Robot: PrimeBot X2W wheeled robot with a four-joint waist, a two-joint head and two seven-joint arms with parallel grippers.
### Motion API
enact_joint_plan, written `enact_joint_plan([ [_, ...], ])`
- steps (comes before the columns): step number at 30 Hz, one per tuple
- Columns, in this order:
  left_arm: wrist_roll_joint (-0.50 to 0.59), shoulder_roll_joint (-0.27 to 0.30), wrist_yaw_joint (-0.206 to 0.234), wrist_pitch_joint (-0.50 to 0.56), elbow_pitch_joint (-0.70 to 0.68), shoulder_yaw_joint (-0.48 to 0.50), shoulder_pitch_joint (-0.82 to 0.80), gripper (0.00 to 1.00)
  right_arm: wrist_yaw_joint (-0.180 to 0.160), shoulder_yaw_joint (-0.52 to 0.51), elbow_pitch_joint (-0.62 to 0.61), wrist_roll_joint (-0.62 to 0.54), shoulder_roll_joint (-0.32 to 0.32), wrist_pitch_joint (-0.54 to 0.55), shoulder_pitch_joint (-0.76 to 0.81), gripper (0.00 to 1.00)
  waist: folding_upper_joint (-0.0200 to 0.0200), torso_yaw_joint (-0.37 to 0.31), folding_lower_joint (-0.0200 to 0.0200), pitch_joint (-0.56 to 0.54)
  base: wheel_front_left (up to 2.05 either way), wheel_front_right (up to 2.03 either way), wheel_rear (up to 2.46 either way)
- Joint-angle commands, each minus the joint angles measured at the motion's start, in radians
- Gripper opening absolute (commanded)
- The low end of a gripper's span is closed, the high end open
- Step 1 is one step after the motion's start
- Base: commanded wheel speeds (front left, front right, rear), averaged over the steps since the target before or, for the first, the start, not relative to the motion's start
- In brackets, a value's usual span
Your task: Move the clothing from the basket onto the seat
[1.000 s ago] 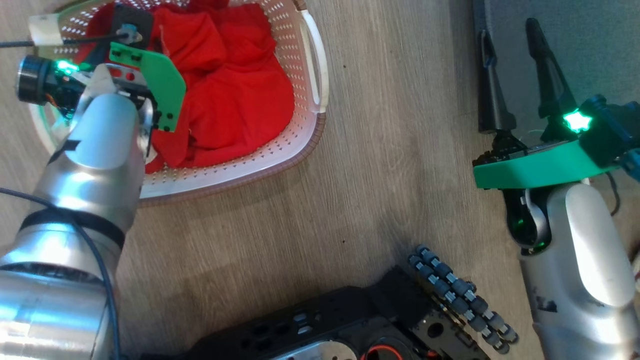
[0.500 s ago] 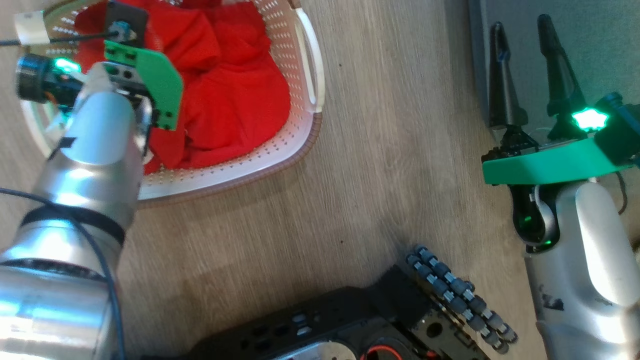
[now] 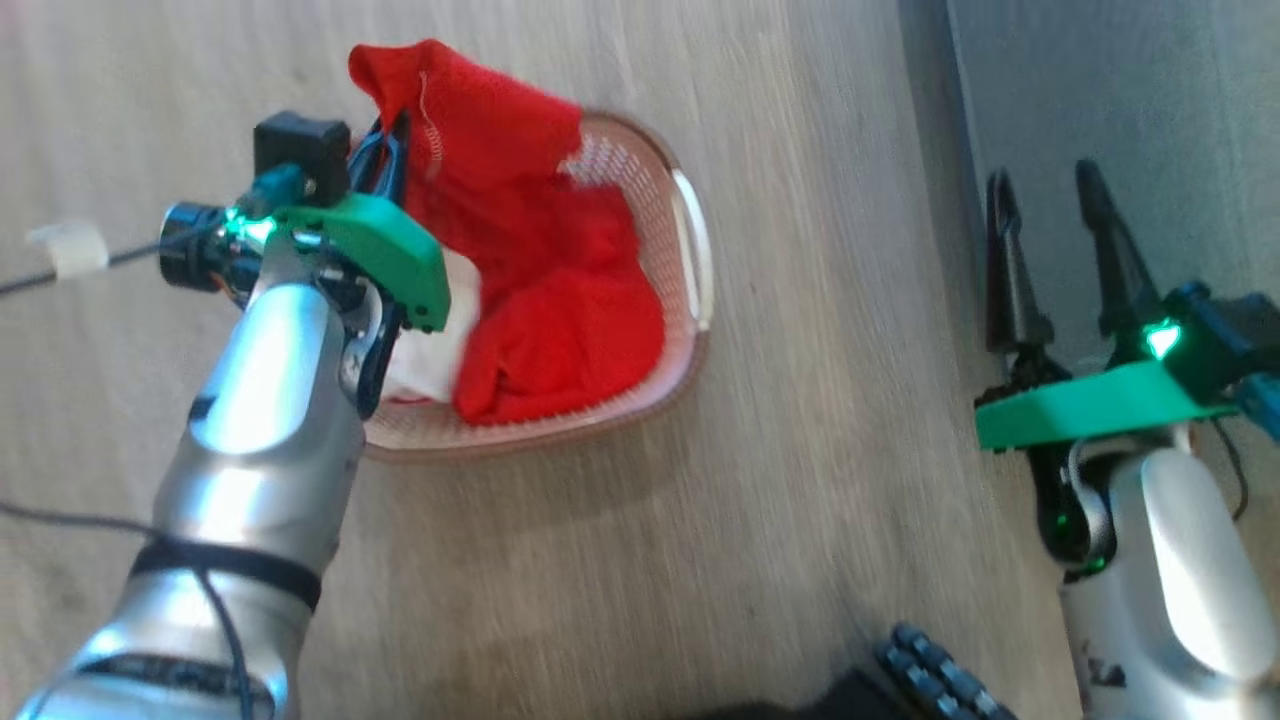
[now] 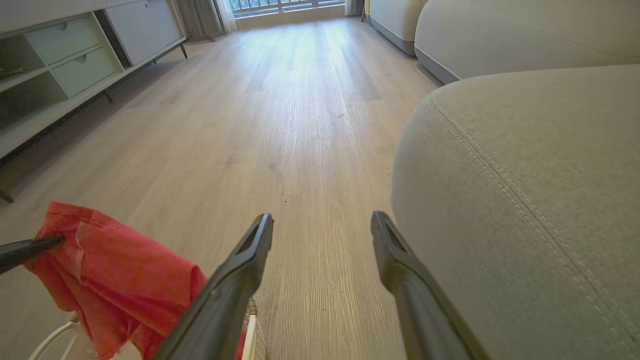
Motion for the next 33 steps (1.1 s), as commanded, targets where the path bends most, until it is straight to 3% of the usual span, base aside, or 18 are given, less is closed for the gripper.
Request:
enact_joint_plan([
  [1, -0.014, 0.035, -0.002, -0.012, -0.086, 0.039, 0.057, 0.00, 0.000, 0.016, -0.022, -0.004, -0.009, -0.009, 0.031, 1.00, -0.0001, 0.092, 0.0001, -0.151, 0.00, 0.00, 0.00],
  [6, -0.036, 0.063, 0.017, -0.012, -0.301, 0.084, 0.220, 0.00, 0.000, 0.019, -0.007, -0.003, -0.026, -0.009, 0.075, 1.00, -0.0001, 0.128, 0.0001, -0.257, 0.00, 0.00, 0.00],
  [11, -0.038, 0.098, 0.067, -0.005, -0.491, 0.113, 0.372, 0.00, 0.000, 0.019, 0.009, 0.004, -0.038, -0.009, 0.117, 1.00, -0.0001, 0.146, 0.0001, -0.342, 0.00, 0.00, 0.00],
  [18, -0.050, 0.145, 0.138, 0.083, -0.753, 0.158, 0.548, 0.00, 0.000, 0.025, 0.022, 0.013, -0.049, -0.009, 0.164, 1.00, -0.0001, 0.151, 0.0001, -0.423, 0.00, 0.00, 0.00],
  [26, -0.071, 0.165, 0.190, 0.135, -0.898, 0.204, 0.687, 0.00, 0.000, 0.028, 0.027, 0.007, -0.057, -0.009, 0.197, 1.00, -0.0001, 0.146, 0.0001, -0.468, 0.00, 0.00, 0.00],
  [33, -0.091, 0.153, 0.200, 0.138, -0.913, 0.203, 0.747, 0.00, 0.000, 0.044, 0.037, -0.004, -0.067, -0.009, 0.206, 1.00, -0.0001, 0.140, 0.0001, -0.494, 0.00, 0.00, 0.00],
])
